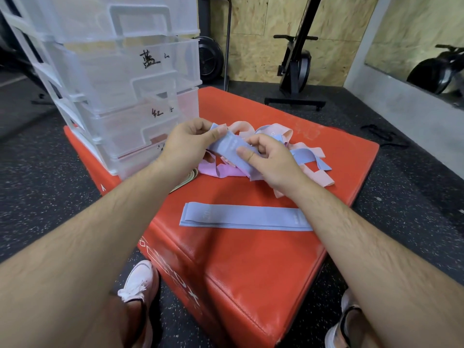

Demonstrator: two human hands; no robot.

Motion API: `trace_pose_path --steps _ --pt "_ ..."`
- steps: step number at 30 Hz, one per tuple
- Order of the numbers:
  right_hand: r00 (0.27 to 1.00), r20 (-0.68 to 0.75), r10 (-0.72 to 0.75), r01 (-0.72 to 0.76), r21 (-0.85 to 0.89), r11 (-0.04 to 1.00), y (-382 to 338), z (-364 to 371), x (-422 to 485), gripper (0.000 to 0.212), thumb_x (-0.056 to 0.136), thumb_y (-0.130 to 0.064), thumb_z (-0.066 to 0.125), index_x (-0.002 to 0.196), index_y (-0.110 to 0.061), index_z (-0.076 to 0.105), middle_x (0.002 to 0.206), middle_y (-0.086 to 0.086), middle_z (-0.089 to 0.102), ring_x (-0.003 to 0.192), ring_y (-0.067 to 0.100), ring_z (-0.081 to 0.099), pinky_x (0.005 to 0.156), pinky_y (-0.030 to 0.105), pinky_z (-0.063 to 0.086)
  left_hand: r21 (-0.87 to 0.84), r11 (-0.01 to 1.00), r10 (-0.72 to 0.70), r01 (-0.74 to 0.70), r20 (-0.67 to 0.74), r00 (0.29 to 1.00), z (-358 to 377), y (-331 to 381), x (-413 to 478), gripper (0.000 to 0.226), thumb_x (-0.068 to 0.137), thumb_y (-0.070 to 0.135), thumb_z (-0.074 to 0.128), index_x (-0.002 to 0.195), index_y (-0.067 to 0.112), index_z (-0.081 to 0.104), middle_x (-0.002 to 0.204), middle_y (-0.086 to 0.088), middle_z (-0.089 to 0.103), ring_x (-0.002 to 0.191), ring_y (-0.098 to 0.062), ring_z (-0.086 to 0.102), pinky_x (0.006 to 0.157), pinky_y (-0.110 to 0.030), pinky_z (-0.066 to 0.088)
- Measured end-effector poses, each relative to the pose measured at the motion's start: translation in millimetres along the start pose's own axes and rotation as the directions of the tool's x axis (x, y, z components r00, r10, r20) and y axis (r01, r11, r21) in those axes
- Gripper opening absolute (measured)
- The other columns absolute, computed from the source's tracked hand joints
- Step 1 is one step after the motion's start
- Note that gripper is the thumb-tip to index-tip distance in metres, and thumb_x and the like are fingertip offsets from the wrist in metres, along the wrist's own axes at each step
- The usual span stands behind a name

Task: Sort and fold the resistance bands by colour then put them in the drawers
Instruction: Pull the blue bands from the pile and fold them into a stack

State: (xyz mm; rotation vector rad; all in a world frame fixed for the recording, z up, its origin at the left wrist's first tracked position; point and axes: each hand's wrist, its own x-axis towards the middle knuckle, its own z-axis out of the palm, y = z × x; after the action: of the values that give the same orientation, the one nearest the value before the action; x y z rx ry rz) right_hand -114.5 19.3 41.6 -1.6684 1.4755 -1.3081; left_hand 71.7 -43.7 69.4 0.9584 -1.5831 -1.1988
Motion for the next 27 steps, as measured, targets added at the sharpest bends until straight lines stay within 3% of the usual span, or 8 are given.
trace_pose_path --steps 3,6,9,13,17,20,22,27 --pt "0.994 0.099 0.049 -0.05 0.01 0.999 -2 -8 -1 0.015 0.092 -0.027 0.074 0.103 -0.018 0.067 0.092 0.011 0.073 0.08 0.011 0.065 0.074 0.034 0.054 -0.021 0.999 0.028 -0.028 0.003 1.0 -1 4 -6 0.023 0.091 0.028 0.071 0.085 0.006 0.068 0.069 -0.006 0.068 0.054 -0.02 0.056 0.05 -0.031 0.048" --pt "0.974 0.183 0.135 -0.096 -0.208 0.973 4 -20 -1 0.028 0.084 -0.038 0.08 0.085 -0.015 0.064 0.073 -0.006 0.059 0.066 0.006 0.055 0.066 0.028 0.047 -0.072 0.997 0.015 -0.018 -0.046 0.999 -8 2 -5 0.018 0.093 0.024 0.069 0.079 0.012 0.068 0.067 -0.001 0.069 0.053 -0.017 0.058 0.052 -0.03 0.048" --pt "0.942 0.231 0.242 -0.151 -0.352 0.924 10 -32 -5 0.051 0.065 -0.057 0.081 0.089 -0.014 0.067 0.079 0.007 0.067 0.071 0.01 0.058 0.072 0.042 0.052 -0.054 0.999 -0.002 -0.002 -0.069 0.998 -22 -3 -2 0.018 0.093 0.023 0.068 0.083 0.009 0.067 0.064 0.001 0.068 0.053 -0.014 0.059 0.049 -0.026 0.045" --pt "0.928 0.217 0.304 -0.211 -0.368 0.906 10 -56 -12 0.031 0.077 -0.039 0.085 0.096 -0.019 0.071 0.08 0.002 0.07 0.074 0.011 0.065 0.065 0.025 0.049 0.031 0.999 -0.041 0.044 -0.083 0.996 -37 -15 -4 0.019 0.092 0.027 0.07 0.078 0.014 0.067 0.069 0.0 0.065 0.062 -0.018 0.058 0.047 -0.025 0.046" --pt "0.925 0.181 0.335 -0.21 -0.49 0.846 15 -86 -18 0.028 0.074 -0.046 0.085 0.089 -0.027 0.072 0.081 -0.002 0.068 0.074 0.011 0.06 0.072 0.034 0.047 0.1 0.989 -0.098 0.109 -0.104 0.99 -50 -27 -4 0.021 0.091 0.028 0.07 0.08 0.011 0.069 0.074 -0.003 0.064 0.064 -0.02 0.06 0.048 -0.025 0.048" --pt "0.913 0.178 0.368 -0.244 -0.487 0.839 17 -109 -27 0.023 0.077 -0.038 0.086 0.091 -0.024 0.074 0.095 0.007 0.074 0.078 0.014 0.063 0.077 0.038 0.052 0.168 0.971 -0.166 0.17 -0.038 0.985 -60 -33 -10 0.031 0.089 0.029 0.073 0.091 -0.002 0.065 0.076 -0.006 0.062 0.057 -0.014 0.06 0.048 -0.024 0.048" --pt "0.906 0.149 0.395 -0.29 -0.46 0.839 19 -121 -36 0.023 0.079 -0.031 0.085 0.095 -0.019 0.074 0.096 0.007 0.074 0.081 0.015 0.063 0.08 0.039 0.053 0.198 0.957 -0.214 0.212 -0.013 0.977 -64 -37 -15 0.027 0.087 0.028 0.075 0.087 0.004 0.063 0.072 -0.007 0.06 0.055 -0.014 0.057 0.048 -0.023 0.048" --pt "0.812 0.153 0.563 -0.527 -0.222 0.821 41 -130 -58 0.025 0.087 -0.008 0.076 0.11 -0.006 0.067 0.086 0.011 0.062 0.075 0.021 0.056 0.065 0.029 0.048 0.314 0.889 -0.372 0.334 0.069 0.926 -62 -44 -33 0.025 0.081 0.025 0.078 0.075 0.012 0.057 0.067 -0.007 0.052 0.053 -0.014 0.05 0.04 -0.016 0.045"
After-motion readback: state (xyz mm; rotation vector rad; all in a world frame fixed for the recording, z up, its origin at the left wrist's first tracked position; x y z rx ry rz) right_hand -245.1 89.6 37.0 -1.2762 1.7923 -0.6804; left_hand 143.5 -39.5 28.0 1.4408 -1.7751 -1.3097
